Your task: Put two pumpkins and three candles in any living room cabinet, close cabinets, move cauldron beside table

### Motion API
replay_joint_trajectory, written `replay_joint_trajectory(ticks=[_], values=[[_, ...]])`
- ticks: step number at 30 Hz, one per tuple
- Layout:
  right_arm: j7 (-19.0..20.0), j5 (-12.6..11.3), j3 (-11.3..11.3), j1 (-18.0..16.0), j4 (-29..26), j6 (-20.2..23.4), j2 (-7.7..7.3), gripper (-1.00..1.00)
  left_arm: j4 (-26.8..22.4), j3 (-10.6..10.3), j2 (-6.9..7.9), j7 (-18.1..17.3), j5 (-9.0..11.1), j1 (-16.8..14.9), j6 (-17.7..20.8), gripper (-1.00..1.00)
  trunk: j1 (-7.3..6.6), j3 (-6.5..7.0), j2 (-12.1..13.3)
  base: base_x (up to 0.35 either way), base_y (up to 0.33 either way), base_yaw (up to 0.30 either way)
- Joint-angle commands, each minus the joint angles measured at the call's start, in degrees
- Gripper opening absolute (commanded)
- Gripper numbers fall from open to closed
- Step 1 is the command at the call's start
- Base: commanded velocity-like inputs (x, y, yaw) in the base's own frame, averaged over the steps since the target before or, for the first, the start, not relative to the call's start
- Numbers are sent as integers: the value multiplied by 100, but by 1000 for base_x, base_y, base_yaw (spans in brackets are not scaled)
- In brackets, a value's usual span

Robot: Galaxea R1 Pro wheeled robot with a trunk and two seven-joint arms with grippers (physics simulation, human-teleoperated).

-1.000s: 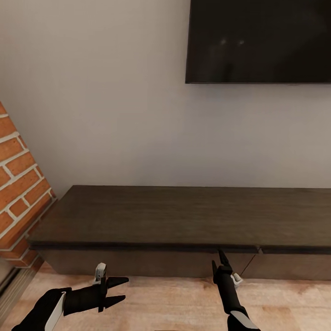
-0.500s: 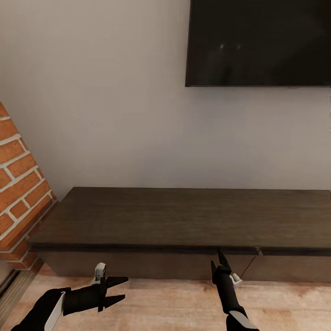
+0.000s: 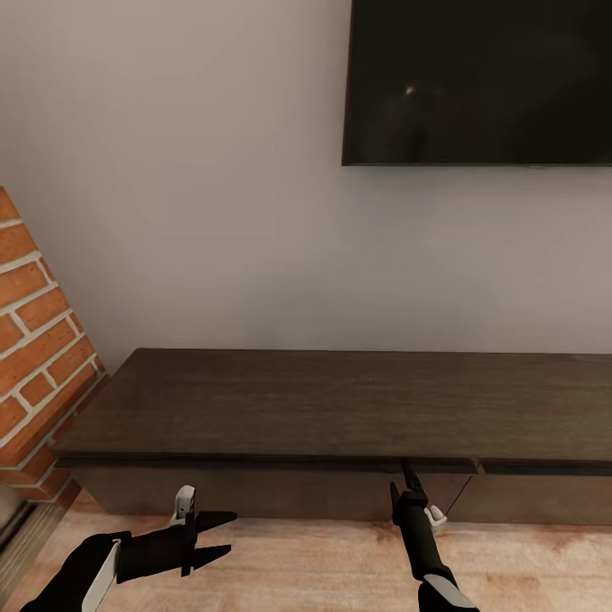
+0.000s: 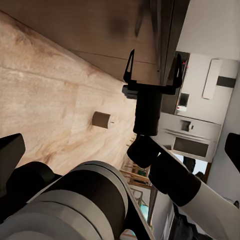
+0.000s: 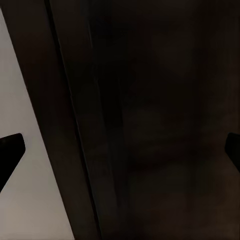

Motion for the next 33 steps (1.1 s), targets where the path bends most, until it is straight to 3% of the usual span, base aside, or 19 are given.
replay_joint_trajectory(ticks=[1, 21, 22, 33], values=[[0, 0, 0, -1, 0, 0, 0, 100, 1, 0, 0, 0, -2, 0, 0, 100, 0, 0, 0, 0, 0, 0], [-7, 0, 0, 0, 0, 8, 0, 100, 1, -14, -9, 0, 0, 0, 0, 100, 0, 0, 0, 28, 0, 0], [-5, 0, 0, -1, 0, 8, 0, -100, 1, -14, -9, 0, 0, 0, 0, 100, 0, 0, 0, 0, 0, 0], [-9, 0, 0, 3, 0, 17, -3, -100, -1, -17, -9, 0, -6, 0, -2, 100, 0, 0, 0, -12, 0, 0]])
